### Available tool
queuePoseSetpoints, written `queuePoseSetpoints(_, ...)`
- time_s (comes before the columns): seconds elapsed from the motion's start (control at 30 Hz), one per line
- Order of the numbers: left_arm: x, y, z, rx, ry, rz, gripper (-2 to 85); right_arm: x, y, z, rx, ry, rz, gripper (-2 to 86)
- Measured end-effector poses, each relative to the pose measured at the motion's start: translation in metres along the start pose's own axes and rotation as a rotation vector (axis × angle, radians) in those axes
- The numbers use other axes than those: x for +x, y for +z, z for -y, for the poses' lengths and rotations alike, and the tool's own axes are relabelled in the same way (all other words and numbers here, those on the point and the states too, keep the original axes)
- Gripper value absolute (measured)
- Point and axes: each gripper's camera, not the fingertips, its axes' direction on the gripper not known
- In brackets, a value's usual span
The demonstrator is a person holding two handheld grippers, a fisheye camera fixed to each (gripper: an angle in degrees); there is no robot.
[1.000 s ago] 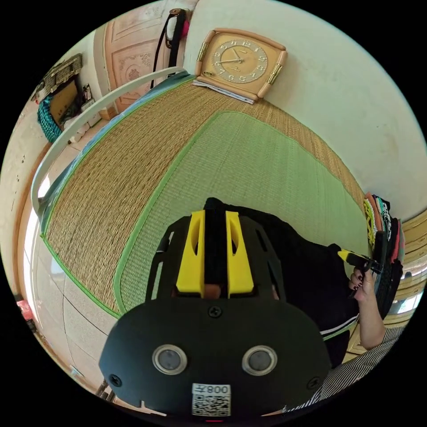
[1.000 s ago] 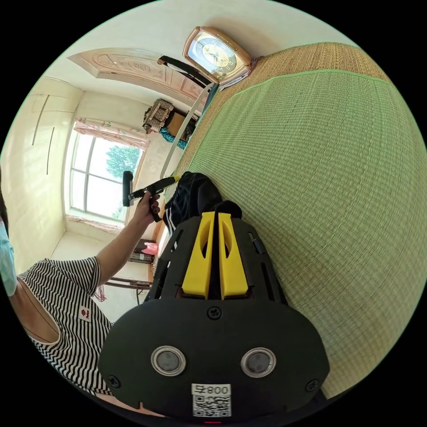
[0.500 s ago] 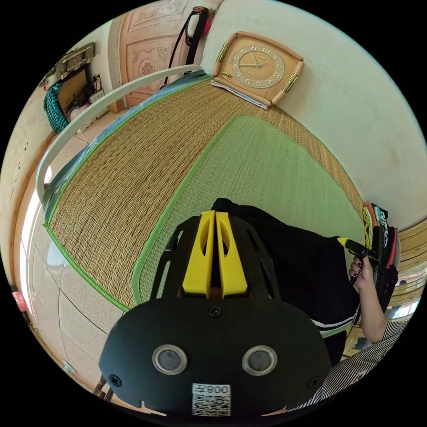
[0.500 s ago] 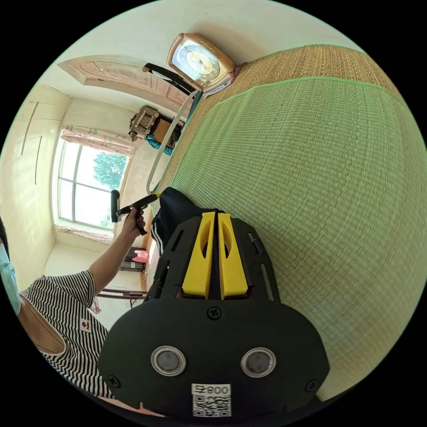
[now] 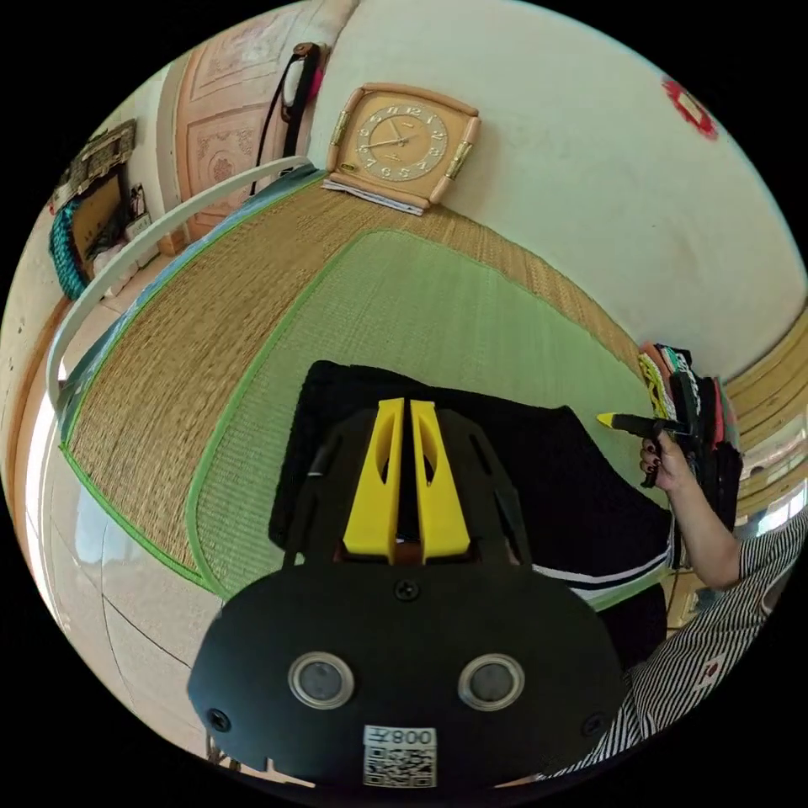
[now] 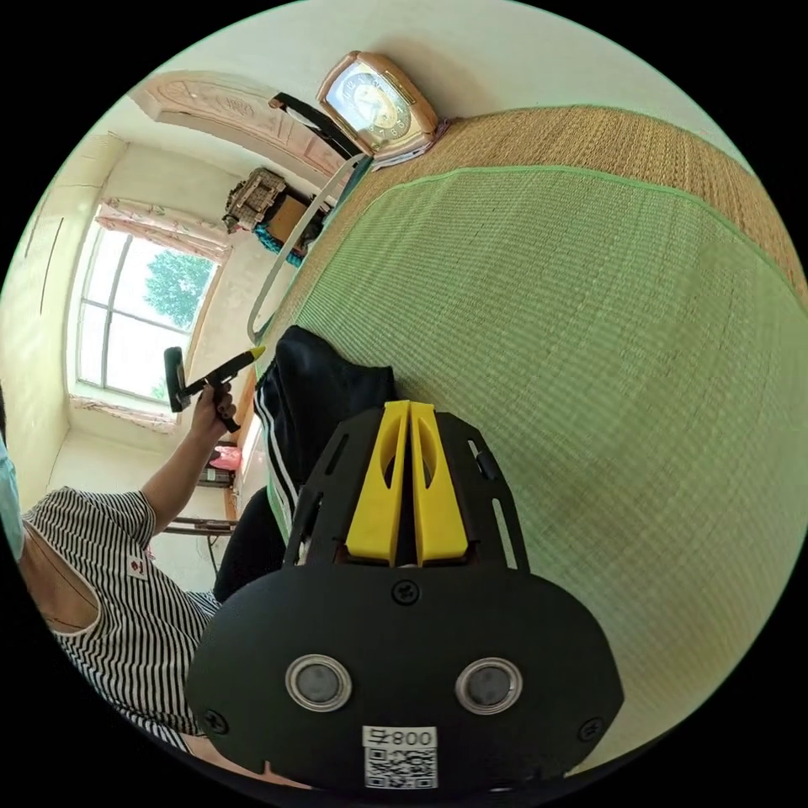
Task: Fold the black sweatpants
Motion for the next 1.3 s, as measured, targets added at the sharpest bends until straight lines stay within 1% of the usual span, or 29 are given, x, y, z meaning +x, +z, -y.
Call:
queuePoseSetpoints(0.07,0.038,0.024,0.003,-0.049,0.137,-0.157,4.1,-0.005,-0.002,-0.021,-0.043,-0.013,-0.072,2.6)
queuePoseSetpoints(0.17,0.085,0.064,0.013,-0.135,0.277,-0.257,5.2,-0.014,-0.006,-0.056,-0.109,-0.025,-0.154,4.7)
queuePoseSetpoints(0.27,0.122,0.106,0.026,-0.211,0.360,-0.327,4.2,-0.023,-0.014,-0.086,-0.107,-0.009,-0.198,5.2)
queuePoseSetpoints(0.37,0.150,0.142,0.035,-0.269,0.412,-0.278,3.3,-0.024,-0.012,-0.102,-0.125,0.012,-0.261,4.8)
queuePoseSetpoints(0.47,0.166,0.173,0.038,-0.333,0.431,-0.201,2.4,-0.025,-0.010,-0.112,-0.129,0.001,-0.257,3.0)
queuePoseSetpoints(0.6,0.168,0.186,0.042,-0.314,0.389,-0.222,1.3,-0.029,-0.016,-0.123,-0.111,-0.017,-0.289,0.5)
queuePoseSetpoints(0.7,0.173,0.193,0.041,-0.284,0.379,-0.165,0.9,-0.034,-0.029,-0.132,-0.070,-0.019,-0.306,0.1)
queuePoseSetpoints(0.83,0.184,0.204,0.038,-0.266,0.355,-0.190,1.5,-0.036,-0.043,-0.153,-0.041,0.017,-0.324,0.2)
queuePoseSetpoints(0.9,0.196,0.206,0.036,-0.246,0.377,-0.279,2.4,-0.037,-0.053,-0.174,-0.036,0.026,-0.319,1.0)
queuePoseSetpoints(0.97,0.223,0.215,0.030,-0.264,0.443,-0.418,4.1,-0.038,-0.059,-0.190,-0.046,0.031,-0.314,2.7)
queuePoseSetpoints(1.0,0.231,0.219,0.028,-0.279,0.469,-0.436,4.6,-0.040,-0.061,-0.201,-0.056,0.037,-0.319,4.5)
queuePoseSetpoints(1.1,0.268,0.243,0.019,-0.342,0.573,-0.428,5.6,-0.043,-0.058,-0.223,-0.097,0.047,-0.364,6.4)
queuePoseSetpoints(1.17,0.288,0.268,0.013,-0.401,0.613,-0.345,4.3,-0.041,-0.050,-0.233,-0.127,0.062,-0.399,6.1)
queuePoseSetpoints(1.2,0.291,0.274,0.012,-0.411,0.618,-0.320,3.7,-0.039,-0.045,-0.239,-0.148,0.076,-0.418,5.4)
queuePoseSetpoints(1.23,0.294,0.278,0.012,-0.382,0.610,-0.320,2.7,-0.039,-0.045,-0.242,-0.133,0.082,-0.429,4.5)
queuePoseSetpoints(1.3,0.298,0.284,0.014,-0.400,0.588,-0.329,1.6,-0.042,-0.049,-0.252,-0.113,0.086,-0.448,1.6)
